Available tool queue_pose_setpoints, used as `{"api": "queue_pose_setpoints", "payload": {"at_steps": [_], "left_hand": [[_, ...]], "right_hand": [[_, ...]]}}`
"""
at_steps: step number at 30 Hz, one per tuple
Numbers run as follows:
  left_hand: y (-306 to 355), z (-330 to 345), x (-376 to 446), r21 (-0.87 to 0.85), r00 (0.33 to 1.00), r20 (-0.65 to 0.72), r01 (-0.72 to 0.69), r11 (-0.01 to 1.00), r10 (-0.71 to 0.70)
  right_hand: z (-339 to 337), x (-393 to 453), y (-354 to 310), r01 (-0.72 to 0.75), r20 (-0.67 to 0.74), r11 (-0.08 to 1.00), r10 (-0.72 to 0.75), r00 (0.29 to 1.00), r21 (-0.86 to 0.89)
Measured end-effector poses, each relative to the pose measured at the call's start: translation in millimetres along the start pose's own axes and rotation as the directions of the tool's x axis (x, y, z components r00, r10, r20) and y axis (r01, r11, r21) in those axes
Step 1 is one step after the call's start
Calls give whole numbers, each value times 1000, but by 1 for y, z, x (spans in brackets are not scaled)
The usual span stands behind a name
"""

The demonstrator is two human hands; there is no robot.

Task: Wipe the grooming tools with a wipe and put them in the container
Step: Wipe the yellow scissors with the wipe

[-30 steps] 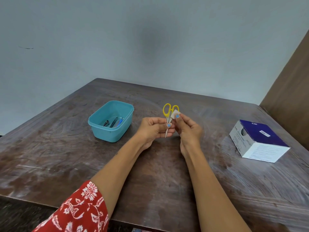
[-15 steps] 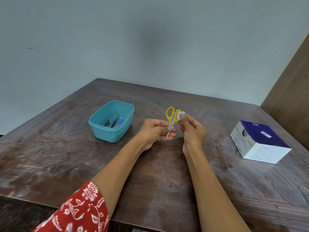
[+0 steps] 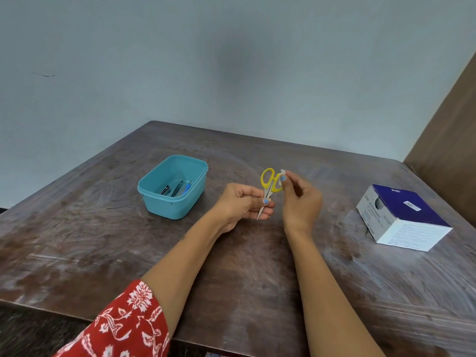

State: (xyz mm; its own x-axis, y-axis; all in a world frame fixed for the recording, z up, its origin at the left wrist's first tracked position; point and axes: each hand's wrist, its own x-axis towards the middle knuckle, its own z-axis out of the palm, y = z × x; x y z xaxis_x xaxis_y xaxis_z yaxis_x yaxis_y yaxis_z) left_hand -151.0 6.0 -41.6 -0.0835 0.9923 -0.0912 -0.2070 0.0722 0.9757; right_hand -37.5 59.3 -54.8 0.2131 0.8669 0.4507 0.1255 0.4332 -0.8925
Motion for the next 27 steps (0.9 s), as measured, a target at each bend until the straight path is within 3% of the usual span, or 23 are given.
{"api": "queue_pose_setpoints", "payload": {"at_steps": [4, 9, 14, 20, 27], "left_hand": [[2, -1, -1, 7, 1000, 11, -3, 1000, 3], [1, 0, -1, 8, 1000, 16, -16, 1000, 16], [1, 1, -1, 18, 1000, -12, -23, 1000, 23], [1, 2, 1, 10, 998, -42, -43, 999, 43], [-1, 2, -1, 41, 1000, 13, 0, 999, 0]], "right_hand": [[-2, -1, 2, 266, 33, 944, -265, 964, -193], [-4, 2, 3, 245, 36, 960, -242, 970, -136], [1, 0, 6, 483, 102, 819, -477, 873, -310], [1, -3, 4, 543, 119, 684, -563, 817, -488], [-4, -1, 3, 479, 29, 709, -545, 838, -517]]}}
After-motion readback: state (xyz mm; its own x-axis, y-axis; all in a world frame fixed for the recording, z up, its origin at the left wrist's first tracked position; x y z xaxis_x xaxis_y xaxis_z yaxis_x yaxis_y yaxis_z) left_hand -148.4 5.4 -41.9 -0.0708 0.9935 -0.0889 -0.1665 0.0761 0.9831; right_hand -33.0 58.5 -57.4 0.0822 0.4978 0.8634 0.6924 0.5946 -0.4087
